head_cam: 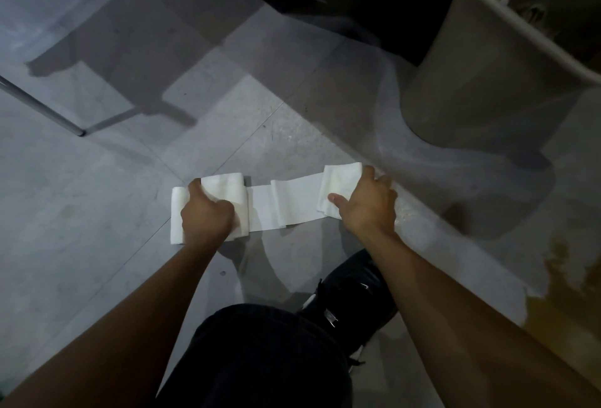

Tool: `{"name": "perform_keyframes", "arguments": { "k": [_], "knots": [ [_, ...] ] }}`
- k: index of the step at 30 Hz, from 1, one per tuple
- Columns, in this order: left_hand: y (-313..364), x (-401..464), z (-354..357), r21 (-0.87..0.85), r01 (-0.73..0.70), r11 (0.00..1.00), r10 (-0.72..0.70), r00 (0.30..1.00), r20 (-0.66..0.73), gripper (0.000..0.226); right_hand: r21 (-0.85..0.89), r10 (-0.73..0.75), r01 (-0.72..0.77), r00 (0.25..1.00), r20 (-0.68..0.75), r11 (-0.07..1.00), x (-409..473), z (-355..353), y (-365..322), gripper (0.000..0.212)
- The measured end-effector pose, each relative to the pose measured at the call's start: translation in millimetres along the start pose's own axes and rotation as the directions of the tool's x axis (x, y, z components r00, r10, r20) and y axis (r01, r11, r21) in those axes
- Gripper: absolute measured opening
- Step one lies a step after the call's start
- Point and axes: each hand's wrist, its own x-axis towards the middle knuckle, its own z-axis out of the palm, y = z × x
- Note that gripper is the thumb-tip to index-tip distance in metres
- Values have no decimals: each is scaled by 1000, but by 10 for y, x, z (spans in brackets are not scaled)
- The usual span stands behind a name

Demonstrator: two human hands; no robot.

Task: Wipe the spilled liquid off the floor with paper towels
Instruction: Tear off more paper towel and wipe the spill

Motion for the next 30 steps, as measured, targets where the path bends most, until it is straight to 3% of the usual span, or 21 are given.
{"name": "perform_keyframes", "arguments": {
  "k": [4,6,9,13,17,22,26,30],
  "knots": [
    [-5,18,-9,9,5,1000,-5,1000,9,66,162,-99,102,995,-28,982,4,27,65,31],
    [-9,24,4,16,7,1000,-7,1000,8,66,222,-110,133,987,-114,966,34,-28,170,20],
    [-1,36,31,32,19,999,-19,1000,3,67,278,-89,135,981,-175,951,106,-158,320,19],
    [5,20,39,31,23,999,-23,1000,3,69,306,-101,130,989,-109,943,139,-263,465,28],
    [20,11,38,25,22,999,-22,1000,9,73,313,-68,80,997,-48,946,142,-283,482,17],
    [29,-4,27,32,34,999,-34,999,7,77,408,4,7,1000,-26,913,159,-263,641,29],
    [42,-11,39,63,31,998,-31,1000,-6,79,469,152,-105,986,-65,877,193,-409,864,31],
    [0,34,68,94,32,995,-30,999,-24,80,493,167,-85,978,-124,866,245,-842,1257,26]
  ]
}}
